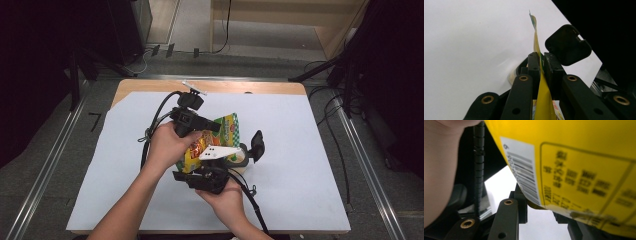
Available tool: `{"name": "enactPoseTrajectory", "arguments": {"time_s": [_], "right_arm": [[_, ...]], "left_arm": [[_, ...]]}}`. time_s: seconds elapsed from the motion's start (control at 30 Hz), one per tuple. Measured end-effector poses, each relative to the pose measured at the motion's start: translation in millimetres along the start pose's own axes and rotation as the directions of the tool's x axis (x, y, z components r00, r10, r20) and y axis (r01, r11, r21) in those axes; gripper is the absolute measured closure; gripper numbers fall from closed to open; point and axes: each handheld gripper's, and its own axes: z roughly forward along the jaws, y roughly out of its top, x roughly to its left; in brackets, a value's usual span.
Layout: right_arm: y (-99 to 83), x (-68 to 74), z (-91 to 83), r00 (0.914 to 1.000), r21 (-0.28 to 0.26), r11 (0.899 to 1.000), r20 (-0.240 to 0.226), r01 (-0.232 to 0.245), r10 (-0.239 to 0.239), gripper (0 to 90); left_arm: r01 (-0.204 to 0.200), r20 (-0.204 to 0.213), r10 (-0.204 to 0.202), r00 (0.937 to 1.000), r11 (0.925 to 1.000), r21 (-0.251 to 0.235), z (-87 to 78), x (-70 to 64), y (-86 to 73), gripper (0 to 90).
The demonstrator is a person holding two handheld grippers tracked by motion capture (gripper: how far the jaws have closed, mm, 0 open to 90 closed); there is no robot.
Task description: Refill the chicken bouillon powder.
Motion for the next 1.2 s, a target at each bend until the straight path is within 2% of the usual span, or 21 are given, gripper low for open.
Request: {"name": "enactPoseTrajectory", "arguments": {"time_s": [0.07, 0.53, 0.67, 0.83, 0.9, 0.97, 1.2], "right_arm": [[-0.8, 1.0, 1.2, 0.9998, 0.002, 1.000, -0.009, -0.019, 0.019, 70.8], [-0.5, 0.1, -0.2, 0.9991, 0.014, 1.000, 0.038, 0.017, -0.017, 69.7], [-1.0, 0.3, 0.9, 0.9991, 0.017, 1.000, 0.034, 0.024, -0.024, 67.7], [2.3, 0.1, -0.8, 0.9987, 0.015, 0.999, 0.038, 0.034, -0.035, 69.3], [3.0, 0.4, -1.4, 0.9990, 0.011, 0.999, 0.032, 0.030, -0.031, 69.6], [3.0, 0.2, -1.4, 0.9996, 0.017, 1.000, 0.022, 0.019, -0.020, 69.9], [6.1, -0.2, -3.1, 0.9994, 0.029, 0.999, 0.017, 0.031, -0.031, 69.9]], "left_arm": [[0.006, 0.002, -0.006, 1.0000, 1.0000, 0.001, 0.8, 2.5, -0.7, 84.8], [-0.015, 0.004, 0.015, 0.9999, 0.9998, -0.014, 3.2, -2.8, -0.7, 84.8], [-0.005, 0.005, 0.005, 1.0000, 0.9999, -0.011, 1.2, -1.1, -0.6, 84.9], [-0.019, 0.004, 0.019, 0.9998, 0.9995, -0.025, -1.9, -6.8, -0.1, 84.9], [-0.021, -0.001, 0.021, 0.9998, 0.9996, -0.017, -0.9, -7.6, -0.1, 84.9], [-0.018, 0.003, 0.019, 0.9998, 0.9998, -0.007, 0.2, -6.3, -0.1, 84.7], [0.010, 0.015, -0.010, 0.9998, 0.9999, -0.005, 1.1, 1.4, -0.1, 84.4]]}}
